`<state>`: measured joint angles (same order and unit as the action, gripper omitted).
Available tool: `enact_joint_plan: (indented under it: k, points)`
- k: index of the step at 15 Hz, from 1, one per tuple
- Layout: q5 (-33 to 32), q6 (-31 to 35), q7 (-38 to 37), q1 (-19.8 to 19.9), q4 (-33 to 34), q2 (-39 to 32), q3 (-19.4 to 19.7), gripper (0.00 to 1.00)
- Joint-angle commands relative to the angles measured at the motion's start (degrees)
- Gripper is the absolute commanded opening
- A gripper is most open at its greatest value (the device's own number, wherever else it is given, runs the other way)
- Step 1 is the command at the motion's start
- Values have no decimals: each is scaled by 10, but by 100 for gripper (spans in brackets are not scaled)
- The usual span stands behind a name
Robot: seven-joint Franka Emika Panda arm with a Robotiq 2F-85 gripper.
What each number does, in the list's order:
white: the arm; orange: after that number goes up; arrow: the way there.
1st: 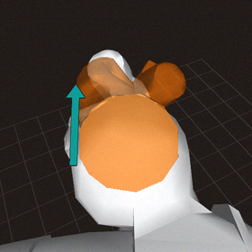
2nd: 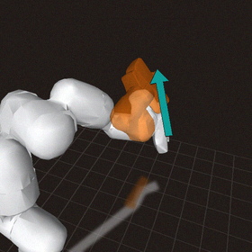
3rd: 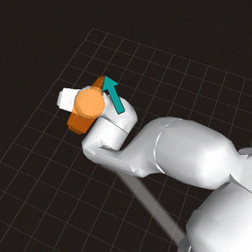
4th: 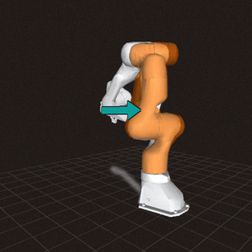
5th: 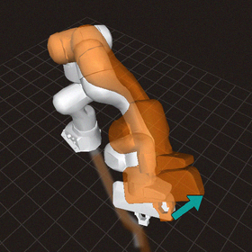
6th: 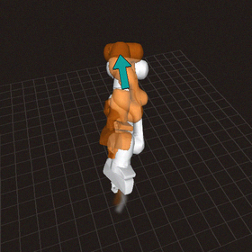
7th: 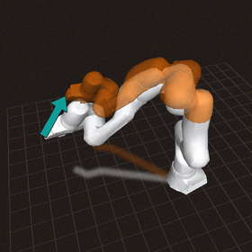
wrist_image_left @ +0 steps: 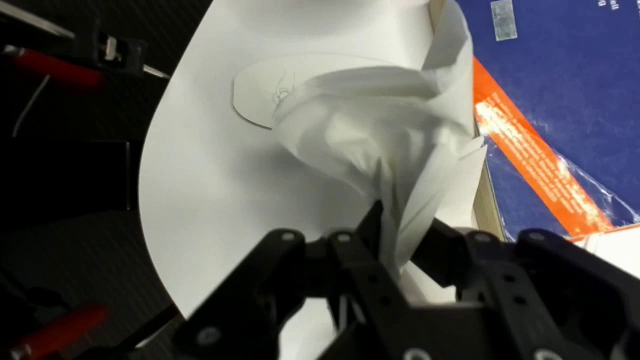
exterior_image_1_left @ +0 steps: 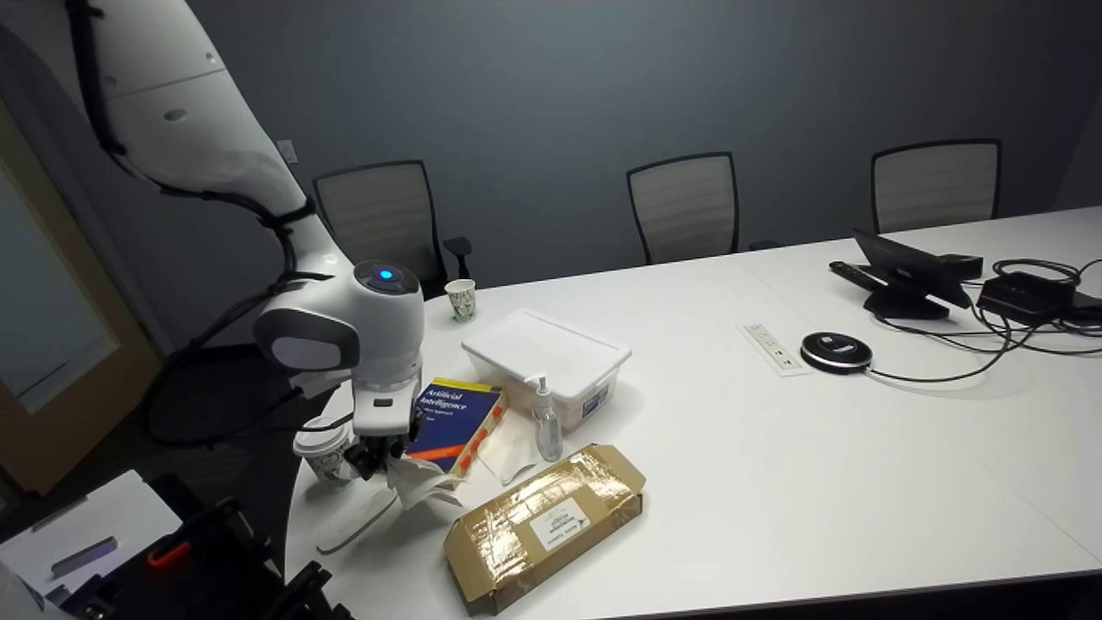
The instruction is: Move the napkins to the right.
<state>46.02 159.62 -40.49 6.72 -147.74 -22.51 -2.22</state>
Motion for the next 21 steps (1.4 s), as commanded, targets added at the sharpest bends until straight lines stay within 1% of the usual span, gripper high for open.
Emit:
enact_joint_plan:
  k: [1, 4, 5, 8, 9, 10, 11, 12, 13, 14, 15, 16, 17, 18, 19, 21]
  points:
    - [38, 18, 39, 18, 36, -66, -29, 3]
    - [23, 8, 34, 18, 54, -112, -24, 3]
    - [33, -1, 37, -10, 60, -124, 2, 3]
    - [23, -4, 25, -26, 71, -152, 20, 3]
    - [20, -1, 21, -35, 75, -159, 27, 37]
    - [16, 3, 17, -44, 80, -162, 33, 38]
    - [13, 5, 18, -51, 84, -163, 36, 43]
    - [12, -3, 17, -56, 90, -159, 35, 51]
    - [-2, -13, 4, -76, 96, -156, 44, 58]
    - [-11, -17, 0, -88, 102, -146, 44, 67]
    - [-26, -20, -7, -103, 107, -139, 49, 73]
    - [-44, -27, -21, -122, 108, -126, 57, 82]
    - [-64, -40, -38, -137, 110, -114, 63, 88]
    - [-95, -65, -64, -155, 110, -99, 77, 95]
    - [-126, -90, -94, -171, 106, -81, 90, 100]
    - [-189, -144, -151, -185, 100, -41, 103, 100]
